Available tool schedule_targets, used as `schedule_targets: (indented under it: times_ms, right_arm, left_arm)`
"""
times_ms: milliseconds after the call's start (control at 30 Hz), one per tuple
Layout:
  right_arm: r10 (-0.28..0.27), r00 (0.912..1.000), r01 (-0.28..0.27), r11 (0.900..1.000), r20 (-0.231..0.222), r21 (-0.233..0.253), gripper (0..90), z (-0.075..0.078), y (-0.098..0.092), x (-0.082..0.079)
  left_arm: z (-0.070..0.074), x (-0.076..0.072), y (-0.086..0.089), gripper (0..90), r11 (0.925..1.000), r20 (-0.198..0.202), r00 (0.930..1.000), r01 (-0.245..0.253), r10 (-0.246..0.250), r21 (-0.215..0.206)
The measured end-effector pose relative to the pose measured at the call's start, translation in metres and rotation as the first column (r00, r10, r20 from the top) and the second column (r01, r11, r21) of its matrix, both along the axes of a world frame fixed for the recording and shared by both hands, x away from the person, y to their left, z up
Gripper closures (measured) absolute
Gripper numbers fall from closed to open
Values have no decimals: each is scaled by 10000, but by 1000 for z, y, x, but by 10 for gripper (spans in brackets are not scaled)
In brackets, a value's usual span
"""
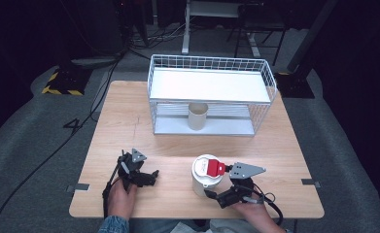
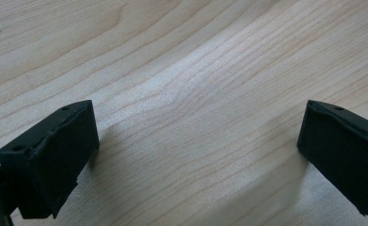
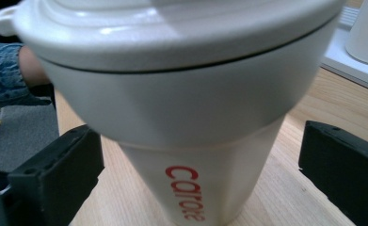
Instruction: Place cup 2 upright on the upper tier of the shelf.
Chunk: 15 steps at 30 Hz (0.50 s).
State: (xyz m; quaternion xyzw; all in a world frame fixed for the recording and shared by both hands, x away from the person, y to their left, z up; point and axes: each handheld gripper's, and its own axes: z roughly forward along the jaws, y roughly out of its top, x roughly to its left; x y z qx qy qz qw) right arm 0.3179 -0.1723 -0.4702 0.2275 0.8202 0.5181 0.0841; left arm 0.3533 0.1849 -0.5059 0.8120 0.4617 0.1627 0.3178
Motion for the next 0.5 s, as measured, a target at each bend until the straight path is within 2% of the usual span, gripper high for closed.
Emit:
schedule_targets:
  times_ms: [167, 267, 433, 500]
  right_arm:
    - [-100, 9999, 99, 9998, 71, 184, 3, -4, 6, 0]
    - [-213, 9997, 207, 9985, 123, 499, 3, -8, 12, -1]
    - [-311, 9989, 297, 9987, 337, 416, 4, -13, 19, -1]
    - [-387, 9979, 363, 9982, 512, 473, 49, -14, 21, -2]
  left_arm:
    - [0, 0, 0, 0, 10000, -1, 10000, 2, -2, 0]
    - [0, 0, 0, 0, 10000, -2, 10000, 2, -2, 2]
    - [0, 0, 0, 0, 10000, -1, 10000, 0, 0, 0]
    - [0, 0, 0, 0, 10000, -1, 10000, 2, -2, 2]
